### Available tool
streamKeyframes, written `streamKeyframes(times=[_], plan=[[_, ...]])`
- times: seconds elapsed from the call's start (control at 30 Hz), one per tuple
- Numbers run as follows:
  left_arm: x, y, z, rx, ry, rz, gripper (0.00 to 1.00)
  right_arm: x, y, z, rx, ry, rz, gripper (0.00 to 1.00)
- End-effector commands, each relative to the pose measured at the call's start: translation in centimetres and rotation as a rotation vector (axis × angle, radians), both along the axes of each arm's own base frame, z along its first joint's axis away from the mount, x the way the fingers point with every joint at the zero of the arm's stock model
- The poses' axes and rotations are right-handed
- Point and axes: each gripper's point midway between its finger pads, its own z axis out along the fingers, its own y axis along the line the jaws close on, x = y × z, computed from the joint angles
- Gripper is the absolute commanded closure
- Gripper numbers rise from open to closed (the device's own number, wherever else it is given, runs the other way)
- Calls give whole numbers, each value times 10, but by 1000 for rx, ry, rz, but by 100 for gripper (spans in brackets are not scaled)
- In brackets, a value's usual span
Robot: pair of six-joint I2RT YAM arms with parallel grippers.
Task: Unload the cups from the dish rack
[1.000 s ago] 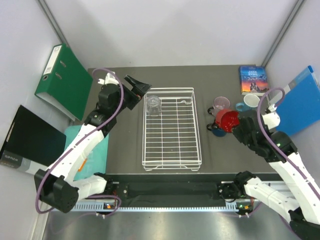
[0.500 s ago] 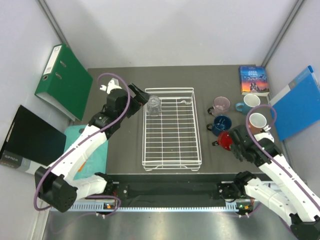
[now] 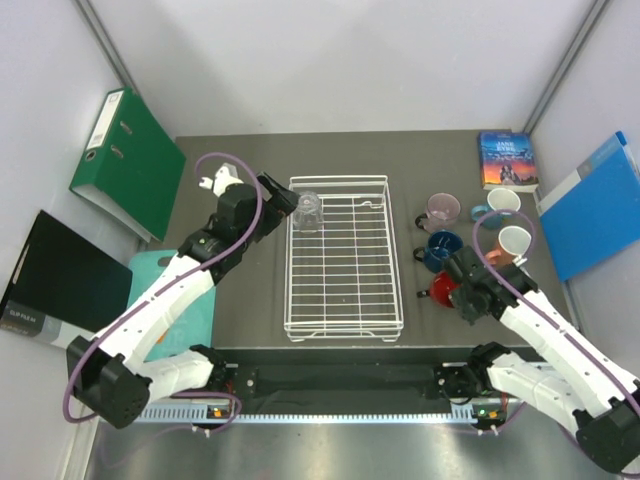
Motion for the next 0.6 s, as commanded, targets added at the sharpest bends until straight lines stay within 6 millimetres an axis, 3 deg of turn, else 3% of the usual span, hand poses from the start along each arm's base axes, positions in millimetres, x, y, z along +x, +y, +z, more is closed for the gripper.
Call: streamKeyframes(times=[0.0,0.37,0.57], plan=[[-3,1,5,-9,-20,28,1,19,9,-3,40,-47,-59,100],[-5,-5,0,6,-7,17,1,37,12,-22,-2,-12,-48,100],[-6,-5,-4,8,6,17,1,34,14,-32,9,17,-42,99]])
